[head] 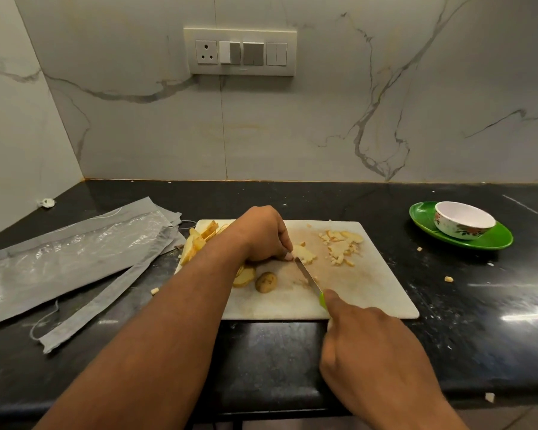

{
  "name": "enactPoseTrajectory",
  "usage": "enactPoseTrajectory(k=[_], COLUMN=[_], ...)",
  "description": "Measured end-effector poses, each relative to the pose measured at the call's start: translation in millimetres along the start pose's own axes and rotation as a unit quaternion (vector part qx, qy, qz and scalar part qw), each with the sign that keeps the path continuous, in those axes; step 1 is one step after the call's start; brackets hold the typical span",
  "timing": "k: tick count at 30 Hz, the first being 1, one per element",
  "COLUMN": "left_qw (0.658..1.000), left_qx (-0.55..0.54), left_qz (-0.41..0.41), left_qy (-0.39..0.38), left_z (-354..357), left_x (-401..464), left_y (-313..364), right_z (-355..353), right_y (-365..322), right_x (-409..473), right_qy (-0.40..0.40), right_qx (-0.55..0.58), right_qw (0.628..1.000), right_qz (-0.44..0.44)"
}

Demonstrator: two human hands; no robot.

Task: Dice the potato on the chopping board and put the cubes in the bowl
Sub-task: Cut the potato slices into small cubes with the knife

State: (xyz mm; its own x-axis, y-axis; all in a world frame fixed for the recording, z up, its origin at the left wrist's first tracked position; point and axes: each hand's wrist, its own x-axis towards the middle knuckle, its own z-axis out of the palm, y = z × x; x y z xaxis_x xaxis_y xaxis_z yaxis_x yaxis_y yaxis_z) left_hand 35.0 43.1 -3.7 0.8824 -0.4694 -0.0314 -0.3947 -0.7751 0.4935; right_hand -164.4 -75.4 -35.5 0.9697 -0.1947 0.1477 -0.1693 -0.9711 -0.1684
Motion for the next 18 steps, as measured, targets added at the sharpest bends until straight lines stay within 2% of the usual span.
enactPoseTrajectory(k=[5,7,11,14,18], left_qw=[1.000,0.999,0.992,0.992,0.992], left_qx=[-0.009,-0.036,-0.065,-0.075,-0.084], left_qz=[0.019,0.015,0.010,0.015,0.013], left_qy=[-0.004,0.025,0.106,0.101,0.094], left_z=[-4.7,-7.7,-12.7,-15.0,-18.7], left_x=[-4.7,-5.4,-5.0,-4.9,-5.5], left_y=[-3.2,-4.5,-5.0,-7.5,-11.8], right_z=[-10.0,-8.7,4.1,11.7,15.4], right_y=[-1.8,-6.4,-21.7,-28.7,-13.7], right_x=[-0.2,10.2,32.9,36.7,41.5], right_qy=[0.048,0.064,0.045,0.031,0.052], right_qx=[0.017,0.023,0.040,0.041,0.013], right_qw=[0.999,0.998,0.998,0.998,0.999], right_qz=[0.008,0.009,-0.007,-0.023,0.010])
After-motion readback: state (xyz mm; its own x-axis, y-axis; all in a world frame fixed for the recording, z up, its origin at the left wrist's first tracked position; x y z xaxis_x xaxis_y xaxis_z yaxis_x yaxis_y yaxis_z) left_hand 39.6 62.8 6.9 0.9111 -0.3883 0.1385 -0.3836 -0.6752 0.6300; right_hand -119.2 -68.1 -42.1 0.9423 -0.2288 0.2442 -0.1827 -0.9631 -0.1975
